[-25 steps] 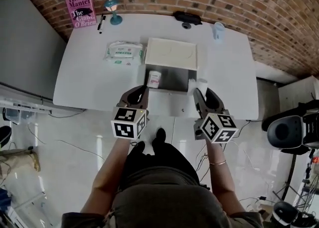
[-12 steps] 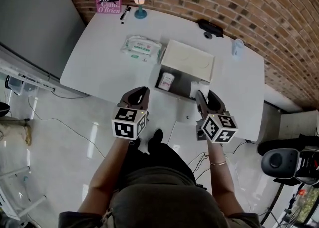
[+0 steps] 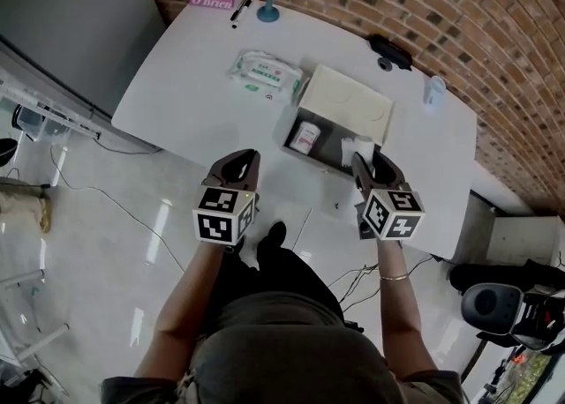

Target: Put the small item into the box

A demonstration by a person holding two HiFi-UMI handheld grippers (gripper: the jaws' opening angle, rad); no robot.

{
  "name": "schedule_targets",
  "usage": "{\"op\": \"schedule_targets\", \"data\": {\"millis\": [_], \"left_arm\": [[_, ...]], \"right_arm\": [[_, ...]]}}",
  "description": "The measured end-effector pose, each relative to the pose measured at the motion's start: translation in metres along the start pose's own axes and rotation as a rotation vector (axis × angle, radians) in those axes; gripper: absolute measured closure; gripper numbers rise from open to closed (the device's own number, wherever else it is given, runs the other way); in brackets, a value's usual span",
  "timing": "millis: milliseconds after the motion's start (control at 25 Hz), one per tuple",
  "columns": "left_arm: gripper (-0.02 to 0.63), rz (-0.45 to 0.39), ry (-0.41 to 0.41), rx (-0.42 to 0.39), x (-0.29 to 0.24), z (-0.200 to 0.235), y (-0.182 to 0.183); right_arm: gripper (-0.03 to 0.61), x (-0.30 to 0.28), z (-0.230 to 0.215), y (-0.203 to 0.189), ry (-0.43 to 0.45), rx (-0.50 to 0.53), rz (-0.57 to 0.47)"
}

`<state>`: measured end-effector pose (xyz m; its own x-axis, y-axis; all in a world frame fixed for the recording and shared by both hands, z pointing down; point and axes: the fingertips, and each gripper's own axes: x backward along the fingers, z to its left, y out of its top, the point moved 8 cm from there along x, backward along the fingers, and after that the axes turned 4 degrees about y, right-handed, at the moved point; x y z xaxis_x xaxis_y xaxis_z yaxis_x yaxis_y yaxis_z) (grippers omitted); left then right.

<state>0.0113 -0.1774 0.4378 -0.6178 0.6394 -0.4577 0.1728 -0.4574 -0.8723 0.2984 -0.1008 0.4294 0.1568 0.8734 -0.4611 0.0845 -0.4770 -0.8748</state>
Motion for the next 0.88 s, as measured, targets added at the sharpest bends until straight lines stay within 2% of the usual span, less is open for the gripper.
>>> {"op": "schedule_targets", "data": {"millis": [240, 480, 880], "left_arm": [[0.58, -0.002, 0.046, 0.031, 0.009, 0.012, -0.006], [0.58, 0.001, 0.069, 0.042, 0.016, 0.019, -0.009], [0.58, 0.009, 0.087, 0.063, 0.017, 0.024, -0.016]], "right_arm": [[0.417, -0.016, -0.002, -0.001, 0.016, 0.147, 0.127], [0.417, -0.032, 0.003, -0.003, 0.042, 0.308, 0.201], [0.417, -0.059, 0.004, -0.004, 0.11, 0.462, 0.314]]}}
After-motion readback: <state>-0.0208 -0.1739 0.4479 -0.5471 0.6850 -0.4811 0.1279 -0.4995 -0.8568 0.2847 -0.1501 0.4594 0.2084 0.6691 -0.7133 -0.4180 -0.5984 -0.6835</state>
